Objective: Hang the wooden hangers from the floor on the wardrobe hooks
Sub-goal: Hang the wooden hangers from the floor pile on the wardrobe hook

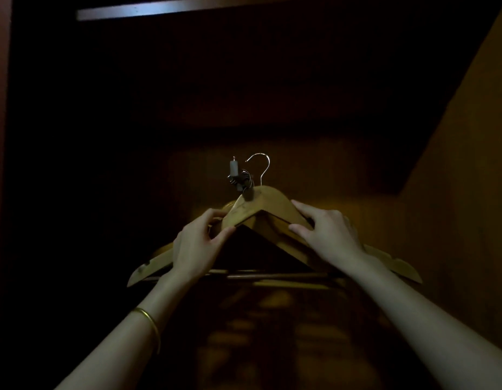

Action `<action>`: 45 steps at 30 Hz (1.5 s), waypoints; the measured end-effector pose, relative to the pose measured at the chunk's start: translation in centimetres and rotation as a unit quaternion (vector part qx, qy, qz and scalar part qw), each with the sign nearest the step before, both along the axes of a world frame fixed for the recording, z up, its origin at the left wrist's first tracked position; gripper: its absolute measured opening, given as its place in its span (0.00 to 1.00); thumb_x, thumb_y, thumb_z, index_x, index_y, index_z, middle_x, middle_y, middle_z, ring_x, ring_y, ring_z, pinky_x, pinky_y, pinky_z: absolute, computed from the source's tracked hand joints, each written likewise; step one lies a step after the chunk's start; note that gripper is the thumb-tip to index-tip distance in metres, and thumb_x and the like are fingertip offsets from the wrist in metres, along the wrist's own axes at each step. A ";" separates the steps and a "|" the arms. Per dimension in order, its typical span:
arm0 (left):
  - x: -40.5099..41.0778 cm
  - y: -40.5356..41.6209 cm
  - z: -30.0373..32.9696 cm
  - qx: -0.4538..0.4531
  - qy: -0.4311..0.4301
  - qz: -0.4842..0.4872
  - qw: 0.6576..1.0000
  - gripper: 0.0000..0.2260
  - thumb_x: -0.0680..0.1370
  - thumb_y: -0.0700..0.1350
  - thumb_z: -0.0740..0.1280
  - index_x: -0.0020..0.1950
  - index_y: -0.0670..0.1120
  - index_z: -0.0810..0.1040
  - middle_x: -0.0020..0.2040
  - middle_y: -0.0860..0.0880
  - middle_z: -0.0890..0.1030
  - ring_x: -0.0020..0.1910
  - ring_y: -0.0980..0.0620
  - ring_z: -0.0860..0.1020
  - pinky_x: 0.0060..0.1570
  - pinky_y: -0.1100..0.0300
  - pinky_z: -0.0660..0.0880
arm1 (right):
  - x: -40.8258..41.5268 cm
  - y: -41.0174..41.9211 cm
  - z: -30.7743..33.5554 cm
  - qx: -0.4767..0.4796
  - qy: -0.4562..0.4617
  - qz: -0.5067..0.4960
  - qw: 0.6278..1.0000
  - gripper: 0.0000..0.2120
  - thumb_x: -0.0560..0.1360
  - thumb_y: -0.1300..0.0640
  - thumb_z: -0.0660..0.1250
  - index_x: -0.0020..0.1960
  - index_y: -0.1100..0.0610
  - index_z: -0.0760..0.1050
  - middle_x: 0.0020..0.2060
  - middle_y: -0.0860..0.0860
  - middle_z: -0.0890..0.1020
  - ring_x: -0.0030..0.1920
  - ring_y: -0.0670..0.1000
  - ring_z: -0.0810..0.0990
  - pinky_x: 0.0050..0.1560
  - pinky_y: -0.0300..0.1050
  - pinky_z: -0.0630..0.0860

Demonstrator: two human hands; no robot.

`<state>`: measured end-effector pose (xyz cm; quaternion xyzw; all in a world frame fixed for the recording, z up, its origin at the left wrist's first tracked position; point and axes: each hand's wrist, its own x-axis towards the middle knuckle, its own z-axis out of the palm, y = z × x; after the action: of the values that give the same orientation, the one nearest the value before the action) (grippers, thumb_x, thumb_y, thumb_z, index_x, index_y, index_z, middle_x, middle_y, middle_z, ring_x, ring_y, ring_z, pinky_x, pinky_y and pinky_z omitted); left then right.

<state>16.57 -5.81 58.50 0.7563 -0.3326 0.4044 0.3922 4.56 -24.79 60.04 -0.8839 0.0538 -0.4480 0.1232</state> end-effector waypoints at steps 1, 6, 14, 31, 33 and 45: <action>0.3 0.0 -0.2 -0.002 -0.001 0.002 1.000 0.14 0.74 0.51 0.67 0.59 0.52 0.74 0.53 0.53 0.79 0.45 0.60 0.74 0.38 0.70 0.68 | 0.4 -0.1 0.1 -0.006 0.003 0.005 1.000 0.27 0.75 0.47 0.63 0.72 0.45 0.60 0.58 0.50 0.79 0.56 0.52 0.78 0.58 0.52 0.76; 1.5 0.7 -0.3 -0.022 -0.010 0.020 0.999 0.13 0.73 0.50 0.67 0.58 0.51 0.75 0.50 0.57 0.78 0.48 0.57 0.77 0.48 0.55 0.77 | 2.6 -0.2 0.7 -0.019 -0.004 0.045 0.999 0.27 0.75 0.47 0.63 0.72 0.46 0.60 0.57 0.49 0.79 0.54 0.50 0.77 0.58 0.49 0.75; 2.3 1.6 -1.1 -0.015 0.007 0.022 1.000 0.12 0.73 0.51 0.66 0.56 0.55 0.74 0.48 0.60 0.76 0.48 0.59 0.77 0.46 0.58 0.78 | 4.0 0.0 -0.1 -0.035 -0.027 0.069 0.997 0.27 0.75 0.47 0.64 0.72 0.45 0.60 0.55 0.49 0.80 0.51 0.50 0.79 0.54 0.47 0.78; 2.6 0.7 -3.1 -0.014 0.013 0.028 0.999 0.14 0.75 0.47 0.66 0.60 0.49 0.74 0.52 0.58 0.73 0.49 0.62 0.70 0.41 0.74 0.63 | 4.0 -0.8 -2.1 -0.055 -0.017 0.104 0.993 0.28 0.76 0.51 0.63 0.73 0.46 0.58 0.60 0.49 0.78 0.57 0.49 0.76 0.58 0.43 0.74; 3.1 0.5 -3.1 -0.014 0.028 0.016 0.999 0.14 0.75 0.47 0.66 0.59 0.49 0.73 0.54 0.55 0.75 0.50 0.60 0.71 0.42 0.72 0.64 | 4.3 -1.0 -2.2 -0.051 -0.004 0.098 0.994 0.28 0.77 0.52 0.63 0.73 0.46 0.56 0.58 0.49 0.77 0.56 0.49 0.76 0.58 0.43 0.74; 2.9 0.6 -3.4 -0.022 0.035 0.049 0.998 0.20 0.74 0.46 0.67 0.65 0.49 0.70 0.62 0.49 0.71 0.61 0.54 0.66 0.63 0.53 0.66 | 3.8 -1.1 -2.8 -0.046 0.035 0.070 0.996 0.32 0.76 0.56 0.63 0.75 0.47 0.52 0.60 0.50 0.70 0.61 0.49 0.66 0.63 0.45 0.68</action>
<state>19.45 -5.20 55.10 0.7765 -0.2727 0.4037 0.3997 8.31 -25.94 57.25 -0.9054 -0.0248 -0.4089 0.1117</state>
